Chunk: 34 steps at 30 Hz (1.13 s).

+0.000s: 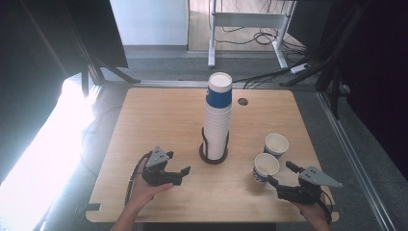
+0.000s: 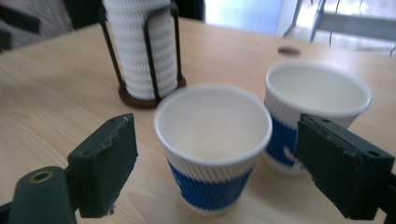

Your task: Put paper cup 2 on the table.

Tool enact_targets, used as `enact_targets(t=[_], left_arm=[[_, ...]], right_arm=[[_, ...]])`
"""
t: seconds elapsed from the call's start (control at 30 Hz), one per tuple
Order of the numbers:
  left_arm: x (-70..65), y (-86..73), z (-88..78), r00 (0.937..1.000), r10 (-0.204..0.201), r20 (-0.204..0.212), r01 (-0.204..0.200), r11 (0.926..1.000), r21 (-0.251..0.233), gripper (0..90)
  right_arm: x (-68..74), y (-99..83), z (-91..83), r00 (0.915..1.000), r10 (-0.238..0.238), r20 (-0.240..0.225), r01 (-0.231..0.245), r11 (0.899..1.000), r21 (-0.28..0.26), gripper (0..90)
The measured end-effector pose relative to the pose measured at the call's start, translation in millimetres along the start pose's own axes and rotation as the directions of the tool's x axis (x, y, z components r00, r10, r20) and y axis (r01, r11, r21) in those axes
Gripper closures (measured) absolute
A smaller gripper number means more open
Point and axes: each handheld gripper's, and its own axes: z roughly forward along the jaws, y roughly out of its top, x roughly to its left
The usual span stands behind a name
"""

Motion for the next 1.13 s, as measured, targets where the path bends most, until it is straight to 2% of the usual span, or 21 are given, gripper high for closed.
enact_targets(t=[0.1, 0.17, 0.3, 0.4, 0.47, 0.5, 0.6, 0.73, 1.03, 1.13], left_arm=[[-1.6, 0.3, 0.6, 1.0, 0.005, 0.003, -0.005, 1.0, 0.001, 15.0], [-2.5, 0.5, 0.9, 0.9999, 0.01, 0.004, -0.01, 0.9999, 0.002, 15.0], [-5.7, 1.0, 1.4, 0.9997, 0.024, 0.01, -0.024, 0.9997, 0.001, 15.0], [-7.6, 1.3, 1.1, 0.9994, 0.032, 0.015, -0.032, 0.9995, 0.0, 15.0], [-8.7, 1.2, 1.2, 0.999, 0.039, 0.02, -0.039, 0.9992, -0.003, 15.0], [-9.2, 1.2, 1.4, 0.9989, 0.042, 0.022, -0.042, 0.9991, -0.003, 15.0], [-11.3, 1.1, 2.4, 0.9984, 0.05, 0.027, -0.05, 0.9987, -0.002, 15.0], [-12.5, 1.2, 3.1, 0.998, 0.056, 0.03, -0.056, 0.9984, 0.001, 15.0], [-12.5, 0.7, 4.6, 0.9977, 0.06, 0.029, -0.061, 0.9982, 0.005, 15.0], [-12.6, 0.4, 5.3, 0.9975, 0.069, 0.016, -0.069, 0.9975, 0.013, 15.1]], right_arm=[[9.3, 10.3, -6.1, 0.9995, -0.018, -0.026, 0.017, 0.999, -0.046, 18.8], [17.7, 15.7, -6.8, 0.9975, -0.032, -0.064, 0.027, 0.997, -0.072, 21.6], [43.5, 24.7, 3.9, 0.9889, -0.069, -0.132, 0.061, 0.996, -0.065, 23.0], [65.0, 25.7, 19.4, 0.9744, -0.094, -0.204, 0.087, 0.995, -0.041, 24.0], [75.1, 23.9, 30.1, 0.9635, -0.103, -0.247, 0.101, 0.995, -0.022, 24.8], [78.1, 23.0, 34.0, 0.9607, -0.103, -0.258, 0.103, 0.995, -0.014, 24.8], [87.1, 20.0, 48.3, 0.9555, -0.095, -0.279, 0.104, 0.994, 0.017, 26.1], [93.9, 18.7, 56.7, 0.9508, -0.1, -0.293, 0.115, 0.993, 0.036, 26.7], [94.1, 18.9, 54.2, 0.9498, -0.101, -0.296, 0.112, 0.994, 0.018, 25.4], [97.2, 18.6, 54.8, 0.948, -0.099, -0.302, 0.11, 0.994, 0.019, 23.0]])
